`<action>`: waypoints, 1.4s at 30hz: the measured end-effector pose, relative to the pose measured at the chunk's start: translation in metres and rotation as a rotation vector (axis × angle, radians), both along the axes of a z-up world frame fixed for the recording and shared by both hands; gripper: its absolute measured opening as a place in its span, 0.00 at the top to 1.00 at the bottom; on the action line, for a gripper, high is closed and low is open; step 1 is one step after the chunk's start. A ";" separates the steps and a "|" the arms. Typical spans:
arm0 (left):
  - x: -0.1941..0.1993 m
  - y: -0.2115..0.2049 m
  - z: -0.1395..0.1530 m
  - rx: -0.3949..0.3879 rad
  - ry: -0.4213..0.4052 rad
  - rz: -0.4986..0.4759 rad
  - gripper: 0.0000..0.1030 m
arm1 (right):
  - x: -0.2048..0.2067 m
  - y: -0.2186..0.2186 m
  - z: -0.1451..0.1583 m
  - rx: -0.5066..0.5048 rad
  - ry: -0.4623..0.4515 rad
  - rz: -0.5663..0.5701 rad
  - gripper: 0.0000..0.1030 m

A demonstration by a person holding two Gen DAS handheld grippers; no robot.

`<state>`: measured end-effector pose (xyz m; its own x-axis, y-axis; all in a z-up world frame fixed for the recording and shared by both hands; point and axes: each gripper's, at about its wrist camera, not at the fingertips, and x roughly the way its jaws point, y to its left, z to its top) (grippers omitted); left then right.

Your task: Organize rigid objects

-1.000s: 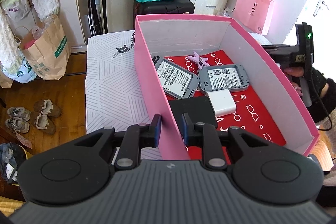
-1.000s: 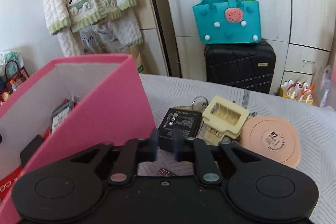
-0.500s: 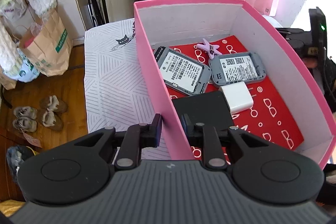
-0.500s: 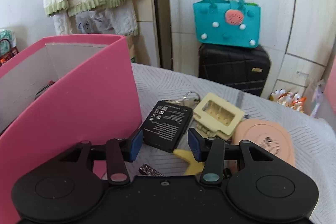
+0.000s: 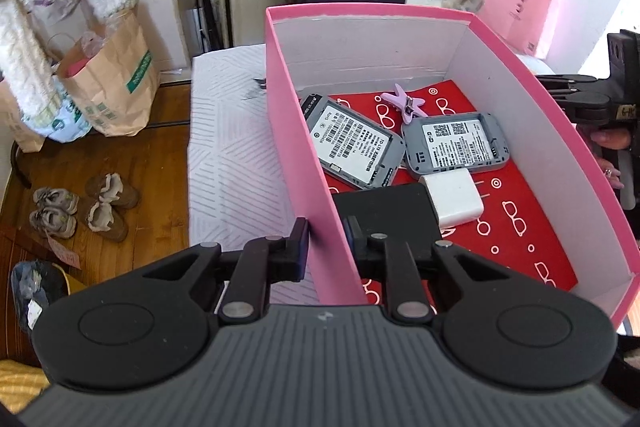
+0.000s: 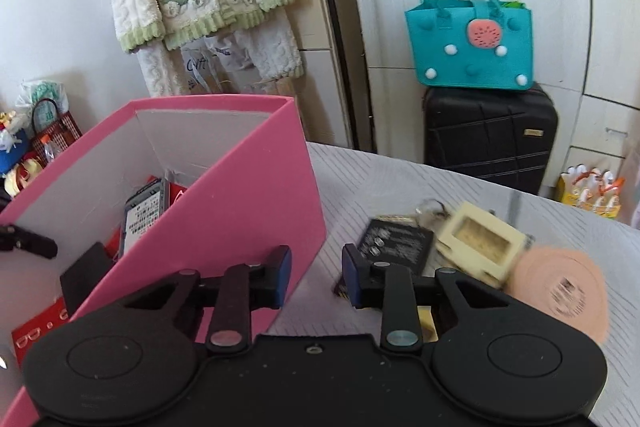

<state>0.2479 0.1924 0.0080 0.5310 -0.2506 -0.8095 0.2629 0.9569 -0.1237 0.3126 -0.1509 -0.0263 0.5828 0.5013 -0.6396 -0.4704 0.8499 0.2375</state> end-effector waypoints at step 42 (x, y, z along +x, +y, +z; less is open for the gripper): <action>-0.001 0.012 -0.004 -0.040 -0.032 -0.003 0.81 | -0.039 -0.002 -0.010 -0.186 -0.059 -0.085 0.47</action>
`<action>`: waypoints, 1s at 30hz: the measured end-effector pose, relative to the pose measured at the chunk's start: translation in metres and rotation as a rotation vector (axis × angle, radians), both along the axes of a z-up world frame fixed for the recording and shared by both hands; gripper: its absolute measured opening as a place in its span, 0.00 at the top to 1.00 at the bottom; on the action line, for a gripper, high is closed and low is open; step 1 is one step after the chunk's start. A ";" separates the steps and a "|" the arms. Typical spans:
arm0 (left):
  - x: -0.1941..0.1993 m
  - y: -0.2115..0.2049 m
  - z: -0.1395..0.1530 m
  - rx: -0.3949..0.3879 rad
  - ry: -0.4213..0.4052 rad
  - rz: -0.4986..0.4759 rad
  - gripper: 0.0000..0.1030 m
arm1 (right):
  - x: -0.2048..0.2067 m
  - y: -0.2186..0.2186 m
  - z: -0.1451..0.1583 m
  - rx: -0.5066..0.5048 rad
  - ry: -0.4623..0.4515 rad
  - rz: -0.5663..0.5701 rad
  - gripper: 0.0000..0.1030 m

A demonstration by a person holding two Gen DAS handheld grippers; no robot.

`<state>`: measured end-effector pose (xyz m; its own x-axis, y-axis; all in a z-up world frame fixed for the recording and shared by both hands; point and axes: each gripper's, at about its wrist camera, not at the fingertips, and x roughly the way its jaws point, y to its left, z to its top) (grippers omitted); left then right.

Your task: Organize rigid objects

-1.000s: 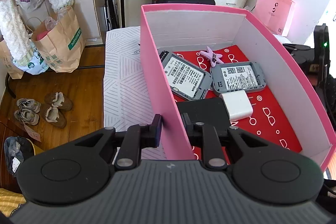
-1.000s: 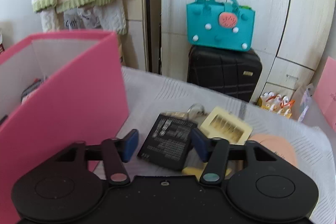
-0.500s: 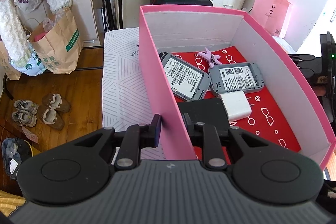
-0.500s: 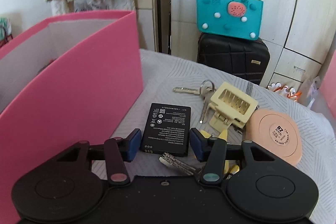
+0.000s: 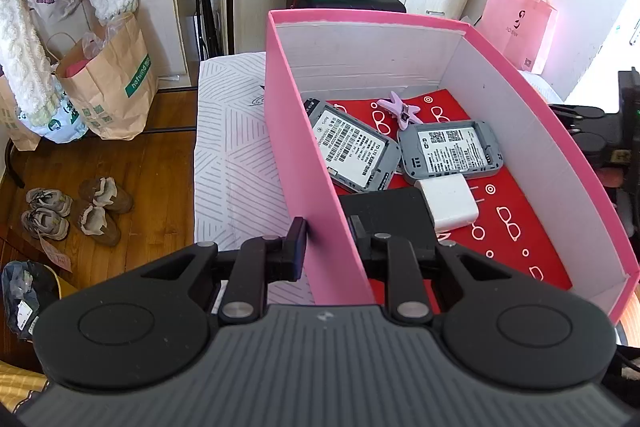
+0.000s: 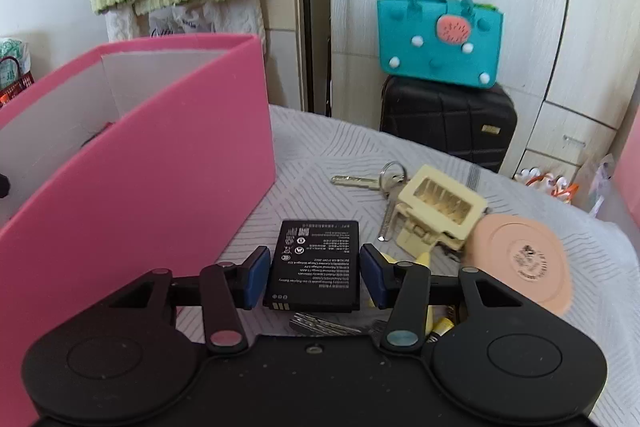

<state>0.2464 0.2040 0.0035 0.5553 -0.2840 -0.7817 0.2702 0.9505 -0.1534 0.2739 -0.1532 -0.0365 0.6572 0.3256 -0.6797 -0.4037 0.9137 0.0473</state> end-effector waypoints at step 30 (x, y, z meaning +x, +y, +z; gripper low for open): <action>0.001 -0.003 0.000 0.001 0.002 -0.005 0.80 | 0.003 0.010 -0.002 -0.074 0.136 0.179 0.47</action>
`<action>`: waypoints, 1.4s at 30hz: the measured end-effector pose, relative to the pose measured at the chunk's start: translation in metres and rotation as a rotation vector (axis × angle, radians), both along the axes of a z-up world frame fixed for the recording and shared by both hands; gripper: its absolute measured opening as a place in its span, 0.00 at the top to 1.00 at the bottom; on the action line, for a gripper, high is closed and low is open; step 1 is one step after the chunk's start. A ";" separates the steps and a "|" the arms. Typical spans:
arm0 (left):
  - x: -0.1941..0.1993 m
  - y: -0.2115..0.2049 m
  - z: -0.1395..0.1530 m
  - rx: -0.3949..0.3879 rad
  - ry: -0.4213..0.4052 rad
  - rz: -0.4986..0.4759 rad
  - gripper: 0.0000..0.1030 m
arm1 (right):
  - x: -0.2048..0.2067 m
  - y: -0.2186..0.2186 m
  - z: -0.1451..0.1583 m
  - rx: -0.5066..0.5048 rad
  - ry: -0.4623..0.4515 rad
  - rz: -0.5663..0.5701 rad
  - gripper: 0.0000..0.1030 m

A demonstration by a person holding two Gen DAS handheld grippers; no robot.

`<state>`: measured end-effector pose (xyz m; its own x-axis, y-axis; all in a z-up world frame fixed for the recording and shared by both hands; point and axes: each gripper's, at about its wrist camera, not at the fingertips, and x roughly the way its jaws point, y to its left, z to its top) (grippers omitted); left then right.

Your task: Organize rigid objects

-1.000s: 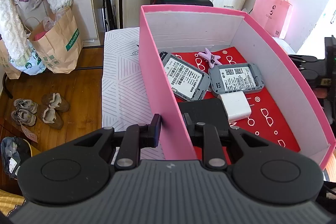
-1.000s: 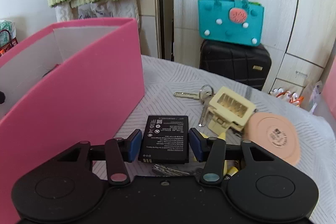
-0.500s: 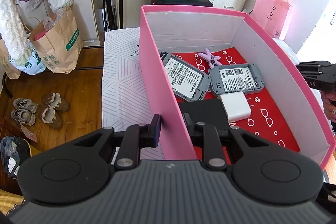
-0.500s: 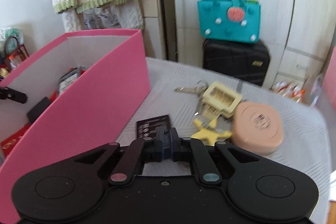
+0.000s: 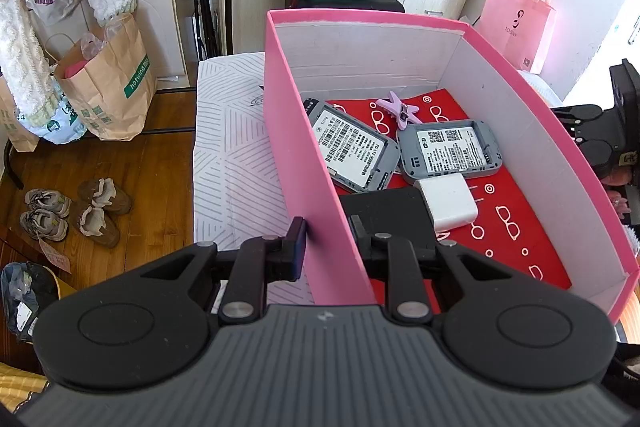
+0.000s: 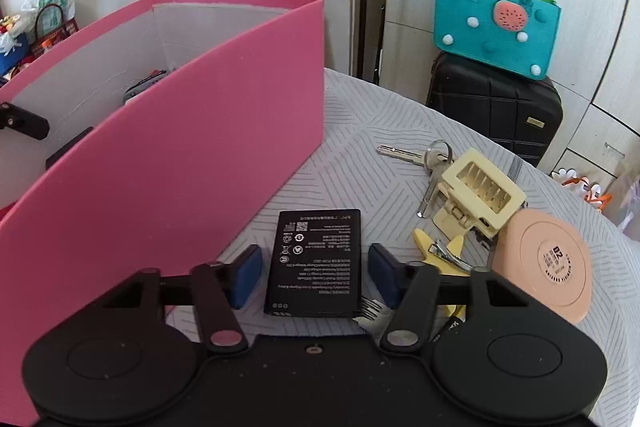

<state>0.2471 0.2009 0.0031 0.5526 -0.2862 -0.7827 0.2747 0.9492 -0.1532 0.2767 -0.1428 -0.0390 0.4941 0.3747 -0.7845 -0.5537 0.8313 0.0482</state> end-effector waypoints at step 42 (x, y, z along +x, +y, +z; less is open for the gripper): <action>-0.029 -0.008 0.021 0.098 -0.007 -0.070 0.83 | -0.054 0.094 0.100 0.020 0.176 0.440 0.47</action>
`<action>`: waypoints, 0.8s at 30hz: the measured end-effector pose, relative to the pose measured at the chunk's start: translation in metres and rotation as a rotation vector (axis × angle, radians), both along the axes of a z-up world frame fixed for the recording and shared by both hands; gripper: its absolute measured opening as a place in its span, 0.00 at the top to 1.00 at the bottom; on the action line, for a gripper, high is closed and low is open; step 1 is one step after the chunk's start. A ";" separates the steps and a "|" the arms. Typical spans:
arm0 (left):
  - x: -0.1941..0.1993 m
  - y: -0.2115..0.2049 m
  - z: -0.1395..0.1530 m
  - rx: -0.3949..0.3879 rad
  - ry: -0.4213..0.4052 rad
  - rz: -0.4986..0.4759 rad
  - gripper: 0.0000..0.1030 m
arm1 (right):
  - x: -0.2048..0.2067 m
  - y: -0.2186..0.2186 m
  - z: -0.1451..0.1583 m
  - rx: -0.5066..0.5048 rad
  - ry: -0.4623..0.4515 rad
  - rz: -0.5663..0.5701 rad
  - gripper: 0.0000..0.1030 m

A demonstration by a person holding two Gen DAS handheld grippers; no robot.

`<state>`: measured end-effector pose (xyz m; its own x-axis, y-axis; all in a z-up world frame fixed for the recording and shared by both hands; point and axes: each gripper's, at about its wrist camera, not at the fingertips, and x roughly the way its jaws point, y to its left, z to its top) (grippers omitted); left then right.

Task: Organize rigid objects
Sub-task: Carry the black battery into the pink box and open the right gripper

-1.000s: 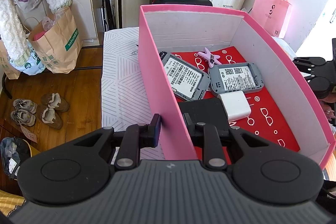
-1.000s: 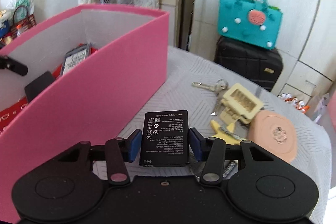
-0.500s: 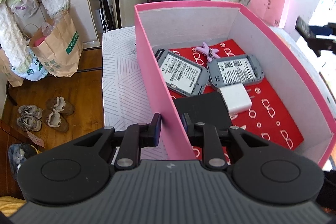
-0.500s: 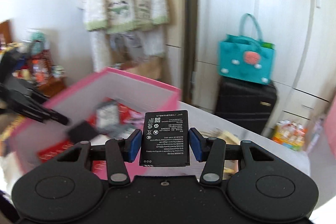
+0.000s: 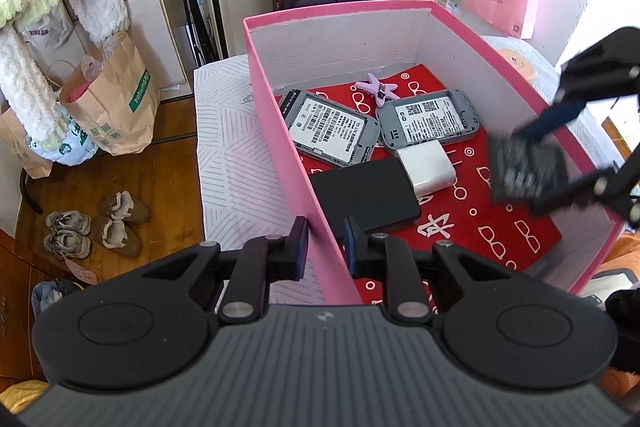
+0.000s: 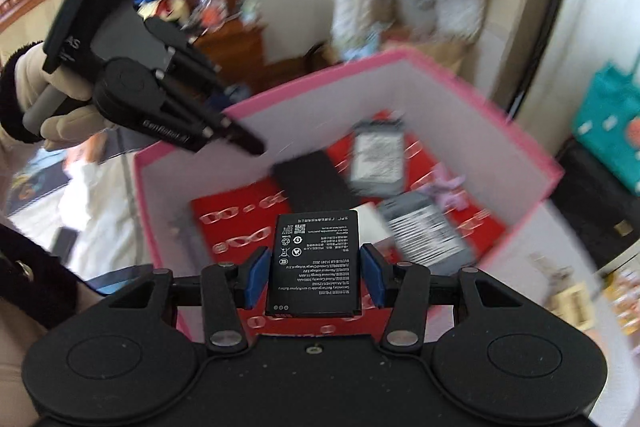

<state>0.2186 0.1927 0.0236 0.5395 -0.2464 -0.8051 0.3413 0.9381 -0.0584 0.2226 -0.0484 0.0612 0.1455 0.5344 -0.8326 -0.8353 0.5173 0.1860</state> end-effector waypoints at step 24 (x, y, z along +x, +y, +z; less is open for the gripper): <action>0.000 0.005 -0.001 -0.040 -0.005 -0.001 0.82 | 0.011 0.037 -0.050 -0.318 -0.059 0.016 0.36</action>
<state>0.2186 0.1974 0.0224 0.5434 -0.2792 -0.7917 0.3429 0.9346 -0.0943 0.2334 -0.0111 0.0112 0.1920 0.2516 -0.9486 -0.8484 0.5284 -0.0316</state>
